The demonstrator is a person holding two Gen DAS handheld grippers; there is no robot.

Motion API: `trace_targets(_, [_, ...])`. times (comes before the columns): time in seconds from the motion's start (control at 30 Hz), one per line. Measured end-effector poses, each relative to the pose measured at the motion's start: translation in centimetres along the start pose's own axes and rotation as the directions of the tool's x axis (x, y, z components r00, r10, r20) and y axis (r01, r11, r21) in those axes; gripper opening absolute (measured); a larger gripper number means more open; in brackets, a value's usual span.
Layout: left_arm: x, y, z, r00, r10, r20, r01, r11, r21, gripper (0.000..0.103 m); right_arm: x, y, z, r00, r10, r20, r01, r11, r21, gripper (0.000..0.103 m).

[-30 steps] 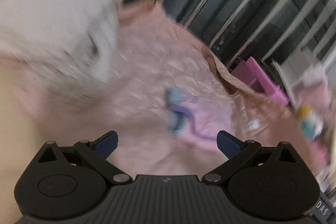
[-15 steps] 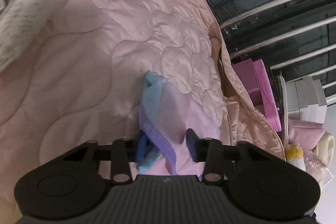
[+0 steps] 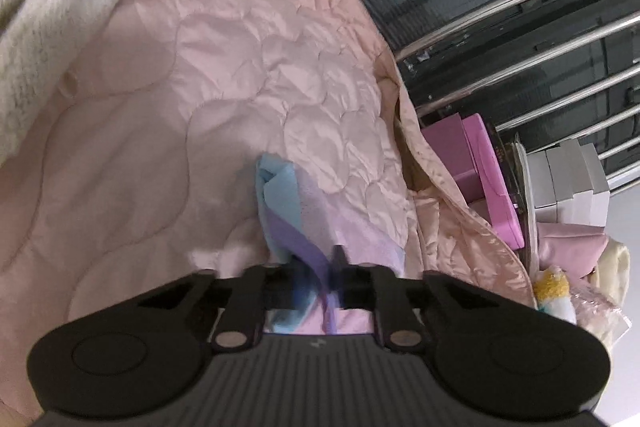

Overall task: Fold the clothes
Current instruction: 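Reach both grippers to the folded pink garment and grasp its edges, then lift the pink garment with both grippers and let it unfold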

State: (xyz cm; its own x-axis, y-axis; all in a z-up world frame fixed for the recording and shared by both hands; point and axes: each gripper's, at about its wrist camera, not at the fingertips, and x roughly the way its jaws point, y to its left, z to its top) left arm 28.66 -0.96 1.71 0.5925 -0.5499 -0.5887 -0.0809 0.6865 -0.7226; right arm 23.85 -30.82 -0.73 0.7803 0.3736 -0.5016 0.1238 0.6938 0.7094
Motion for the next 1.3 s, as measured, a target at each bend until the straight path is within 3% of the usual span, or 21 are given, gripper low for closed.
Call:
trace_targets(0.03, [-0.1,-0.1,0.0,1.000,0.006,0.009,-0.006,1.000,0.017,0.003,0.2,0.3,-0.2,1.000,-0.014,0.016,0.015,0.999,-0.034,0.002])
trace_targets(0.1, [-0.4,-0.2,-0.2,1.000,0.008,0.024,-0.009,1.000,0.030,0.003,0.3,0.8,-0.6,0.999,-0.015,0.043,0.018,0.997,-0.080,0.002])
trace_targets(0.2, [-1.8,-0.6,-0.8,0.998,-0.016,0.067,0.013,0.999,0.044,0.002,-1.4,2.3,-0.9,0.992,0.048,0.114,-0.032,0.990,-0.136,0.001])
trace_targets(0.3, [-5.3,-2.6,-1.7,0.991,-0.051,0.126,0.036,0.992,0.119,0.002,-5.1,4.8,-1.5,0.972,0.135,0.194,-0.090,0.970,-0.227,0.001])
trace_targets(0.4, [-11.3,-6.2,-3.0,0.973,-0.101,0.207,0.049,0.969,0.240,0.002,-9.8,7.3,-2.2,0.940,0.228,0.256,-0.154,0.948,-0.278,0.001])
trace_targets(0.53, [-21.0,-11.7,-5.8,0.928,-0.202,0.314,0.059,0.909,0.412,0.002,-17.9,11.3,-2.6,0.874,0.351,0.337,-0.234,0.910,-0.342,0.001])
trace_targets(0.63, [-28.0,-14.8,-8.4,0.892,-0.294,0.342,0.095,0.864,0.494,0.002,-24.5,14.7,-3.2,0.813,0.434,0.387,-0.265,0.869,-0.417,0.001])
trace_targets(0.7, [-31.9,-16.3,-10.1,0.878,-0.316,0.359,0.090,0.847,0.524,0.002,-28.9,16.7,-3.8,0.776,0.476,0.414,-0.267,0.843,-0.468,0.001])
trace_targets(0.77, [-35.3,-17.3,-11.7,0.846,-0.351,0.401,0.083,0.830,0.552,0.003,-33.1,18.5,-4.4,0.745,0.515,0.423,-0.272,0.815,-0.513,0.001])
trace_targets(0.8, [-36.5,-17.7,-12.2,0.838,-0.358,0.411,0.078,0.825,0.559,0.003,-34.9,19.3,-4.6,0.736,0.534,0.417,-0.279,0.800,-0.531,0.001])
trace_targets(0.9, [-39.3,-18.5,-13.8,0.825,-0.378,0.421,0.078,0.813,0.577,0.002,-39.1,21.4,-5.6,0.719,0.555,0.419,-0.253,0.770,-0.586,0.001])
trace_targets(1.1, [-44.4,-19.1,-16.9,0.745,-0.420,0.518,0.036,0.801,0.597,0.002,-45.0,24.3,-7.7,0.688,0.591,0.421,-0.220,0.723,-0.655,0.001])
trace_targets(1.17, [-46.3,-19.6,-17.5,0.727,-0.429,0.536,0.033,0.801,0.598,0.002,-46.3,25.1,-8.2,0.681,0.597,0.424,-0.206,0.711,-0.672,0.001])
trace_targets(1.23, [-47.6,-20.0,-17.7,0.708,-0.430,0.560,0.022,0.805,0.592,0.002,-46.6,26.0,-8.4,0.679,0.594,0.431,-0.177,0.702,-0.690,0.001])
trace_targets(1.3, [-47.8,-20.4,-17.1,0.686,-0.413,0.598,-0.018,0.813,0.582,0.002,-45.9,27.3,-8.1,0.692,0.575,0.435,-0.142,0.700,-0.700,0.001])
